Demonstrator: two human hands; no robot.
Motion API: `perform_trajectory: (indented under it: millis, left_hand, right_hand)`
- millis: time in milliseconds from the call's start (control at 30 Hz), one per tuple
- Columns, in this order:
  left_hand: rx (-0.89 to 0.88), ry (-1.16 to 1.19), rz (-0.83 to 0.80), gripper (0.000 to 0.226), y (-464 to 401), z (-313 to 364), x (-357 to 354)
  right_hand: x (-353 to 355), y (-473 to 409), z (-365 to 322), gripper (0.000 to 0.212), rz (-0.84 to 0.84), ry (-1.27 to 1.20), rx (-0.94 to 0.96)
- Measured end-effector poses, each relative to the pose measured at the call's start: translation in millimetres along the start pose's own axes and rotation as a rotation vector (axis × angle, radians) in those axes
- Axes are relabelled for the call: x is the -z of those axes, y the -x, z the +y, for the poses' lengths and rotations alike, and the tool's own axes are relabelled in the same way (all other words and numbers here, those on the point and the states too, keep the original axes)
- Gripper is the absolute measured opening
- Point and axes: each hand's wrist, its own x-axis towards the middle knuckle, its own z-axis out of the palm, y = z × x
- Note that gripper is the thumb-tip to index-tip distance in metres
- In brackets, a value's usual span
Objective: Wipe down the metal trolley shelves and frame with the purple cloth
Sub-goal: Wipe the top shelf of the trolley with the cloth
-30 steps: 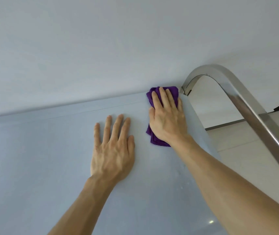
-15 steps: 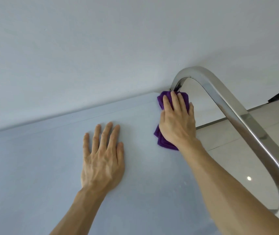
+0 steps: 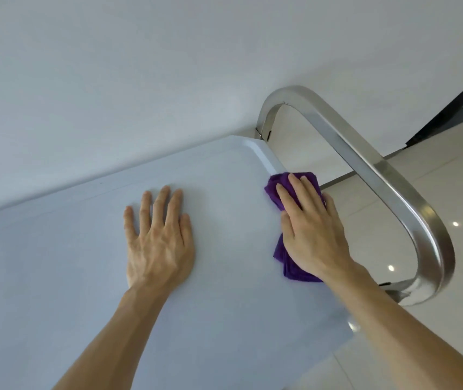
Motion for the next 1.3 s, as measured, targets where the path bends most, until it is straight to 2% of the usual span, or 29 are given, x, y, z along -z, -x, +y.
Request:
perform_trajectory:
  millis: [67,133,267,333,400,467,567,633,700,800,967,1067,1200,1300]
  left_hand:
    - [-0.005,-0.008,0.001,0.052,0.9,-1.7,-0.6]
    - [-0.008,-0.011,0.003,0.052,1.8,-2.6,-0.1]
    - [-0.021,0.006,0.013,0.052,1.4,0.5,2.4]
    - [-0.029,0.008,0.018,0.051,1.0,0.1,2.7]
    - [-0.033,0.012,0.026,0.051,1.0,-2.2,1.7]
    - [-0.034,0.008,0.027,0.051,0.3,-3.3,0.2]
    - [-0.047,-0.01,0.038,0.05,0.8,-2.2,-1.0]
    - [-0.056,-0.025,0.055,0.047,3.5,-1.7,0.1]
    - [-0.083,-0.051,0.09,0.044,6.8,-1.0,4.0]
    - [-0.132,-0.119,0.104,0.04,6.1,4.4,9.9]
    - [-0.116,-0.194,0.045,0.039,6.7,11.9,14.8]
    - [-0.131,-0.287,-0.017,0.045,5.3,15.5,22.7]
    - [-0.263,-0.115,0.042,0.041,29.4,42.1,32.6]
    - [-0.358,0.125,0.04,0.037,67.7,80.7,28.1]
  right_hand:
    - [-2.2,-15.4,-21.6,0.051,0.018,0.013,-0.103]
    - [-6.0,-12.9,-50.6,0.053,0.038,0.009,-0.089]
    - [-9.8,46.6,-94.5,0.056,-0.013,-0.09,0.173]
    - [-7.5,78.7,-90.0,0.058,-0.061,-0.105,0.287]
    - [-2.0,92.3,-59.6,0.058,-0.063,-0.066,0.295]
    - [4.3,90.8,-16.4,0.055,-0.061,0.006,0.178]
    - [11.1,66.0,27.2,0.054,-0.061,-0.02,-0.155]
    - [6.9,50.7,23.4,0.053,-0.009,-0.074,-0.268]
    - [3.4,47.5,6.3,0.052,0.025,-0.043,-0.287]
    - [4.6,66.7,-19.5,0.054,0.03,0.001,-0.19]
    - [2.2,135.0,-48.6,0.051,-0.012,-0.123,0.176]
    - [4.4,153.7,-22.3,0.051,0.033,-0.209,0.163]
    - [12.4,147.3,19.6,0.05,0.16,-0.32,-0.044]
    - [11.5,149.8,23.9,0.042,0.254,-0.396,-0.02]
